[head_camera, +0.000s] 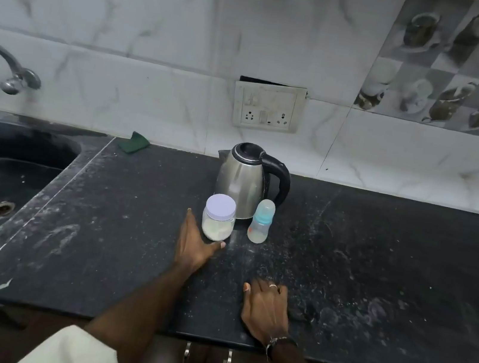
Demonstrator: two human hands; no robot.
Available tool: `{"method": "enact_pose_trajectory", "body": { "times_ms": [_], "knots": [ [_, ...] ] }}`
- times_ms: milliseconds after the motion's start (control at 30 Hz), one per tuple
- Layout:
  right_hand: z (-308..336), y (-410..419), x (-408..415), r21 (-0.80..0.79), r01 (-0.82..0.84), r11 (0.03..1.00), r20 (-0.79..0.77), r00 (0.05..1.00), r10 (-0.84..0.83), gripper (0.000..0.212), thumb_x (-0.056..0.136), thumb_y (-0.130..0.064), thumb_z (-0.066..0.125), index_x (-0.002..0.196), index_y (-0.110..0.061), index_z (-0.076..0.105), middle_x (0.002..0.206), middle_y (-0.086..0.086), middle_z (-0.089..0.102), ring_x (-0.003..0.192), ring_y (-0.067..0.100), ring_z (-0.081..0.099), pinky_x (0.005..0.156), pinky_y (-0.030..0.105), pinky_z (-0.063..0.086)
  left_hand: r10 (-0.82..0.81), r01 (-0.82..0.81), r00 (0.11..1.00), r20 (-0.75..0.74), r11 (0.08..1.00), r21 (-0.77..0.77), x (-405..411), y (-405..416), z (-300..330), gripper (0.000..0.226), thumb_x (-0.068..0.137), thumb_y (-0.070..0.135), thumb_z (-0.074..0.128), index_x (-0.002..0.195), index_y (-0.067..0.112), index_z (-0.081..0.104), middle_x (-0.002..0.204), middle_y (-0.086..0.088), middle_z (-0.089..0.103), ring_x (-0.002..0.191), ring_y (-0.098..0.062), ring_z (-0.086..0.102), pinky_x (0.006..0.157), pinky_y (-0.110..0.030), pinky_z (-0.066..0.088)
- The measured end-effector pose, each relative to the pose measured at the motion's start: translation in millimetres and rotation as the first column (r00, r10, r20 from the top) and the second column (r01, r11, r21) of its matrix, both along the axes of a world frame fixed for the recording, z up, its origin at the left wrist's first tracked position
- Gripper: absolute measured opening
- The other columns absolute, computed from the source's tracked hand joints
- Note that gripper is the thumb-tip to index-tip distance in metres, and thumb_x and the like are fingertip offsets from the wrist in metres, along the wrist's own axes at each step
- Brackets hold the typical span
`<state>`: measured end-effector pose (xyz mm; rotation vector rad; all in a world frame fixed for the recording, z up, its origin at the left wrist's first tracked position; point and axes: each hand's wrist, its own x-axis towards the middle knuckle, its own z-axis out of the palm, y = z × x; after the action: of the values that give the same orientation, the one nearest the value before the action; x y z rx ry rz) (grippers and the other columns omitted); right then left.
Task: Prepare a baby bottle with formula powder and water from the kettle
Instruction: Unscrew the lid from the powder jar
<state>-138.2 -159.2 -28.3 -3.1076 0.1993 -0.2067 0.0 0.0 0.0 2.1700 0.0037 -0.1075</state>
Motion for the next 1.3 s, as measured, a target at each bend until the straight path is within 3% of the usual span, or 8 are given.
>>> {"method": "enact_pose_trajectory", "body": {
  "times_ms": [100, 200, 400, 600, 733, 933, 1100, 1300],
  "knots": [
    [1.5, -2.1, -0.2, -0.012, -0.032, 0.999, 0.007, 0.999, 0.032, 0.033, 0.097, -0.035, 0.042, 0.083, -0.02, 0.068, 0.089, 0.002, 0.071, 0.077, 0.024, 0.064, 0.077, 0.044, 0.044, 0.032, -0.037, 0.998, -0.045, 0.994, -0.107, 11.7, -6.9, 11.2, 0.136, 0.057, 0.028, 0.095, 0.155, 0.005, 0.003, 0.163, -0.013, 0.016, 0.15, -0.031, 0.02, 0.122, -0.043, 0.023],
    [-2.2, -4.9, -3.0, 0.025, -0.048, 0.999, -0.016, 0.999, 0.048, 0.038, 0.099, -0.036, 0.039, 0.092, -0.018, 0.072, 0.11, 0.003, 0.072, 0.092, 0.024, 0.067, 0.085, 0.043, 0.044, 0.03, -0.039, 0.998, -0.064, 0.99, -0.139, 23.8, -13.9, 16.5, 0.135, 0.052, 0.02, 0.097, 0.154, 0.004, 0.009, 0.159, -0.015, 0.028, 0.146, -0.033, 0.029, 0.119, -0.048, 0.027],
    [-5.9, -6.4, -4.1, 0.06, -0.062, 0.996, -0.001, 0.998, 0.062, 0.046, 0.099, -0.039, 0.027, 0.106, -0.022, 0.07, 0.127, 0.0, 0.066, 0.109, 0.019, 0.063, 0.09, 0.041, 0.04, 0.029, -0.026, 0.999, 0.015, 0.983, -0.182, 34.2, -15.3, 13.5, 0.098, 0.056, 0.011, 0.093, 0.138, 0.007, 0.04, 0.138, -0.012, 0.054, 0.128, -0.032, 0.051, 0.108, -0.046, 0.043],
    [-9.2, -6.4, -3.4, 0.07, -0.045, 0.997, 0.002, 0.999, 0.045, 0.048, 0.1, -0.039, 0.025, 0.108, -0.022, 0.069, 0.13, -0.001, 0.064, 0.111, 0.019, 0.062, 0.092, 0.04, 0.039, -0.001, 0.011, 0.994, 0.112, 0.996, -0.091, 22.2, -5.1, 7.3, 0.092, 0.052, 0.029, 0.094, 0.13, 0.012, 0.049, 0.13, -0.009, 0.06, 0.119, -0.028, 0.057, 0.097, -0.043, 0.052],
    [-8.8, -4.8, -0.5, 0.063, -0.016, 0.998, 0.016, 1.0, 0.015, 0.043, 0.1, -0.036, 0.032, 0.101, -0.019, 0.072, 0.12, 0.002, 0.069, 0.098, 0.024, 0.066, 0.088, 0.042, 0.041, -0.038, 0.045, 0.983, 0.177, 0.998, -0.035, -3.7, 6.3, 1.0, 0.091, 0.047, 0.045, 0.091, 0.124, 0.019, 0.051, 0.124, -0.004, 0.063, 0.112, -0.023, 0.06, 0.089, -0.038, 0.054],
    [-8.7, -5.6, -1.0, 0.045, -0.012, 0.999, -0.005, 1.0, 0.012, 0.044, 0.101, -0.036, 0.031, 0.103, -0.017, 0.071, 0.118, 0.001, 0.069, 0.098, 0.024, 0.065, 0.09, 0.041, 0.039, -0.016, 0.03, 0.975, 0.224, 0.998, -0.059, -50.2, 28.3, -16.1, 0.094, 0.049, 0.042, 0.092, 0.13, 0.017, 0.052, 0.127, -0.004, 0.062, 0.115, -0.022, 0.06, 0.095, -0.038, 0.051],
    [-9.8, -4.9, -2.0, 0.037, 0.0, 0.999, -0.007, 1.0, 0.0, 0.044, 0.101, -0.037, 0.031, 0.103, -0.018, 0.071, 0.12, 0.001, 0.068, 0.101, 0.022, 0.064, 0.09, 0.04, 0.038, -0.015, 0.038, 0.966, 0.259, 0.996, -0.082, -82.1, 42.5, -23.0, 0.094, 0.05, 0.041, 0.093, 0.132, 0.019, 0.052, 0.128, -0.001, 0.061, 0.11, -0.008, 0.054, 0.091, -0.025, 0.046],
    [-13.5, -2.6, -5.0, 0.027, 0.0, 1.0, -0.002, 1.0, 0.0, 0.038, 0.099, -0.035, 0.038, 0.105, -0.018, 0.071, 0.127, 0.002, 0.067, 0.103, 0.023, 0.066, 0.089, 0.041, 0.041, -0.035, 0.068, 0.954, 0.298, 0.993, -0.1, -106.1, 52.4, -26.0, 0.091, 0.051, 0.044, 0.087, 0.131, 0.017, 0.053, 0.125, 0.0, 0.061, 0.111, -0.013, 0.057, 0.092, -0.03, 0.05]
  ]
}}
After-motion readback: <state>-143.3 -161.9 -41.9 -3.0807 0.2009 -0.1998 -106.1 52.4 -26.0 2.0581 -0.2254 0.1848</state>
